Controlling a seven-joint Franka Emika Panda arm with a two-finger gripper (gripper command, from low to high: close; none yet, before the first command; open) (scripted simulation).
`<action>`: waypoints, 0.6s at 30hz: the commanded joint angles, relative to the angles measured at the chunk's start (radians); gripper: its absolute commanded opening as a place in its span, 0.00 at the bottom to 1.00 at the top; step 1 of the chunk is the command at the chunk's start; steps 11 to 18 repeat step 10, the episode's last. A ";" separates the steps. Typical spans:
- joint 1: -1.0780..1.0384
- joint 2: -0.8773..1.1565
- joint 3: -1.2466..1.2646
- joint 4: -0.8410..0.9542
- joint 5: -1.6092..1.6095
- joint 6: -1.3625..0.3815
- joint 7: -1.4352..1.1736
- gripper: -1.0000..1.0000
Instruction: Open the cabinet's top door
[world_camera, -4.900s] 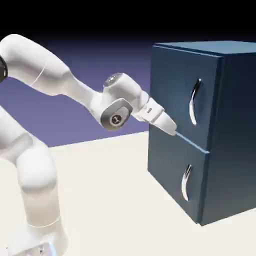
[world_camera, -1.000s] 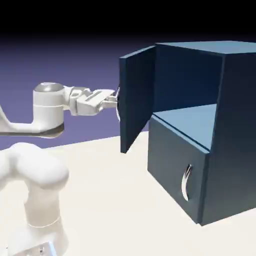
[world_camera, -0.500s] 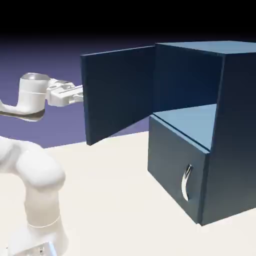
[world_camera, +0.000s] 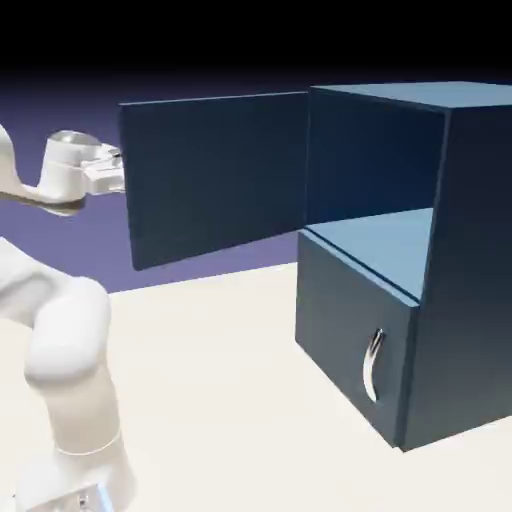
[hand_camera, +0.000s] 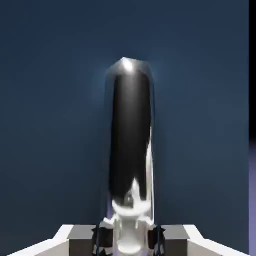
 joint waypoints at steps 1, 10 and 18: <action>-0.036 -0.007 0.025 0.030 0.010 -0.018 -0.006 0.00; -0.345 -0.113 0.200 0.316 0.087 -0.176 -0.087 0.00; -0.345 -0.113 0.200 0.316 0.087 -0.176 -0.087 0.00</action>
